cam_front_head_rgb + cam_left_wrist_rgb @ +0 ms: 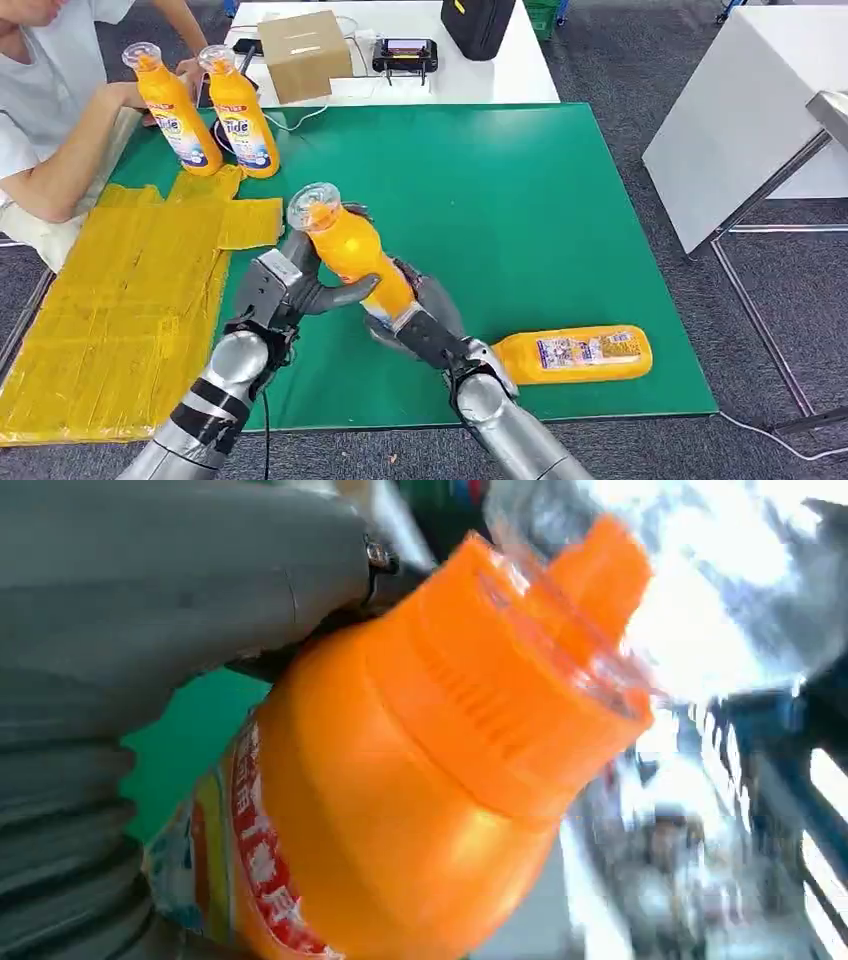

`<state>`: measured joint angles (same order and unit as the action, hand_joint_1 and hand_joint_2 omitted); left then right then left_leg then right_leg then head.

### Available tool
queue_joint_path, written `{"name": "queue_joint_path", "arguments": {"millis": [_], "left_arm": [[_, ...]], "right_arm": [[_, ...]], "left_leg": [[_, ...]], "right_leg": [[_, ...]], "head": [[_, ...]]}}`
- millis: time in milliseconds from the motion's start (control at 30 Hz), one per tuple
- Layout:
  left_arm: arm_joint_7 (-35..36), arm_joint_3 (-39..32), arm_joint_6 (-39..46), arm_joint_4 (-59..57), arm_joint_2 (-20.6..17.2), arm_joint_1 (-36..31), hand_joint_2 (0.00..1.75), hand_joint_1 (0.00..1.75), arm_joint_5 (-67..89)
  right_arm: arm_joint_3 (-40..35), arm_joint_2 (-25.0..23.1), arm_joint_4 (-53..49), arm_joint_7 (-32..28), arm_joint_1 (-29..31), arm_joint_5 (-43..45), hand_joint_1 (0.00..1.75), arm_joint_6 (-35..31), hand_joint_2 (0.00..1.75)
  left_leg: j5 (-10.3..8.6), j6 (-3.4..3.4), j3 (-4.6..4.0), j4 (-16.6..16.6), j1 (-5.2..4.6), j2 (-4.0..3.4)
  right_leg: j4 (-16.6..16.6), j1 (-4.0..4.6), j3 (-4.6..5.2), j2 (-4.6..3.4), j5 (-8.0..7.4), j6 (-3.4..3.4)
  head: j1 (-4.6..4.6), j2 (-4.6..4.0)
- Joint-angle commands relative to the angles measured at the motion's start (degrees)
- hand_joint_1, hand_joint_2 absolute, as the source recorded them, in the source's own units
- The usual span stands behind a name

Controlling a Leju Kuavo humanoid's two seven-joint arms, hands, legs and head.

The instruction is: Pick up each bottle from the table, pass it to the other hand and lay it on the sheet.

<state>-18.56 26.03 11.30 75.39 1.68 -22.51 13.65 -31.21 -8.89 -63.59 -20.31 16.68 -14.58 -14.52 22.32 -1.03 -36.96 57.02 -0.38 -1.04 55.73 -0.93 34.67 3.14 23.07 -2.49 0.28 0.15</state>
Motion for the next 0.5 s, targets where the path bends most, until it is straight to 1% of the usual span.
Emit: {"name": "queue_joint_path", "arguments": {"millis": [33,67,100,133,167,200,267,300,333,367,400,467,500], "left_arm": [[11.57,-9.91,15.83,-2.56,-7.05,-5.8,1.75,1.75,33.51],[10.77,-10.52,15.66,-3.54,-7.02,-6.17,1.75,1.75,33.65],[10.77,-10.52,15.66,-3.54,-7.02,-6.17,1.75,1.75,33.65],[11.42,-10.6,16.24,-4.62,-6.99,-6.36,1.75,1.75,35.71],[12.7,-10.84,16.65,-5.45,-7.11,-6.62,1.75,1.75,37.76],[14.6,-11.4,18.69,-6.53,-7.56,-6.88,1.75,1.75,42.18],[19.06,-12.31,21.35,-8.73,-9.08,-6.92,1.75,1.75,53.46],[21.02,-12.8,22.53,-9.37,-9.57,-6.59,1.75,1.75,58.4],[25.25,-13.11,22.64,-10.4,-10.56,-6.62,1.75,1.75,67.71],[37.82,-4.49,23.21,-11.44,-18.51,-8.68,1.75,1.75,76.35],[39.19,-3.08,22.4,-12.36,-17.86,-8.26,1.75,1.75,76.35],[39.21,-2.83,21.43,-13.74,-17.78,-8.0,1.75,1.75,76.35],[39.21,-2.83,21.43,-13.74,-17.78,-8.0,1.75,1.75,76.35]], "right_arm": [[9.61,7.11,-30.24,0.23,-9.07,-7.72,0.0,-6.38,1.75],[9.52,7.14,-30.97,0.58,-9.41,-8.11,0.0,-6.33,1.75],[9.52,7.14,-30.97,0.58,-9.41,-8.11,0.0,-6.33,1.75],[9.49,6.68,-30.82,0.14,-9.57,-8.69,0.0,-7.39,1.75],[10.1,5.99,-31.81,-1.05,-10.27,-8.66,0.0,-9.4,1.75],[10.25,6.0,-32.85,-1.41,-10.88,-8.3,0.0,-10.25,1.75],[11.34,6.24,-36.08,-1.95,-12.94,-7.92,0.0,-12.51,1.75],[12.24,6.25,-37.58,-1.77,-13.97,-7.51,0.0,-13.24,1.75],[12.82,6.32,-38.19,-1.75,-14.36,-7.36,0.0,-13.66,1.75],[13.34,6.22,-38.28,-2.3,-14.44,-9.62,0.0,-15.79,1.75],[13.48,6.22,-38.21,-1.97,-14.37,-11.07,0.0,-16.57,1.75],[13.5,6.21,-38.34,-1.6,-14.27,-11.7,0.0,-16.85,1.75],[13.5,6.21,-38.34,-1.6,-14.27,-11.7,0.0,-16.85,1.75]], "left_leg": [[0.2,0.1,0.27,0.11,0.09,0.07],[0.05,0.07,0.09,0.02,0.06,0.02],[0.17,0.13,0.25,0.12,0.12,0.1],[0.12,0.1,0.21,0.08,0.07,0.24],[0.05,0.08,0.13,0.01,0.05,0.11],[0.18,0.11,0.34,0.07,0.12,0.11],[0.08,0.07,0.21,-0.01,0.05,0.03],[0.18,0.1,0.36,0.05,0.09,0.07],[0.15,0.09,0.35,0.0,0.08,0.05],[0.11,0.07,0.27,-0.02,0.05,0.0],[0.26,0.13,0.51,0.03,0.12,-0.07],[0.11,0.09,0.3,-0.03,0.06,0.04],[0.1,0.09,0.28,-0.03,0.07,-0.02]], "right_leg": [[0.06,0.04,-0.3,-0.23,0.18,0.11],[0.01,0.04,-0.06,-0.13,0.05,0.08],[0.08,0.08,-0.24,-0.18,0.18,0.14],[0.09,0.03,-0.2,-0.02,0.19,0.12],[0.0,0.02,-0.08,-0.06,0.08,0.09],[0.02,0.07,-0.31,-0.18,0.19,0.13],[-0.01,0.03,-0.15,-0.16,0.09,0.07],[0.02,0.04,-0.33,-0.23,0.18,0.12],[-0.02,0.03,-0.3,-0.2,0.15,0.11],[-0.02,0.0,-0.2,-0.2,0.11,0.08],[-0.01,0.05,-0.43,-0.39,0.22,0.15],[-0.03,0.02,-0.25,-0.17,0.12,0.11],[-0.04,0.02,-0.2,-0.22,0.1,0.11]], "head": [[-0.09,0.0],[-0.04,0.0],[-0.07,0.0],[-0.02,0.0],[-0.04,0.0],[-0.07,0.0],[-0.07,0.0],[-0.04,0.0],[-0.04,0.0],[-0.04,0.0],[-0.04,0.0],[-0.02,0.0],[-0.02,0.0]]}}
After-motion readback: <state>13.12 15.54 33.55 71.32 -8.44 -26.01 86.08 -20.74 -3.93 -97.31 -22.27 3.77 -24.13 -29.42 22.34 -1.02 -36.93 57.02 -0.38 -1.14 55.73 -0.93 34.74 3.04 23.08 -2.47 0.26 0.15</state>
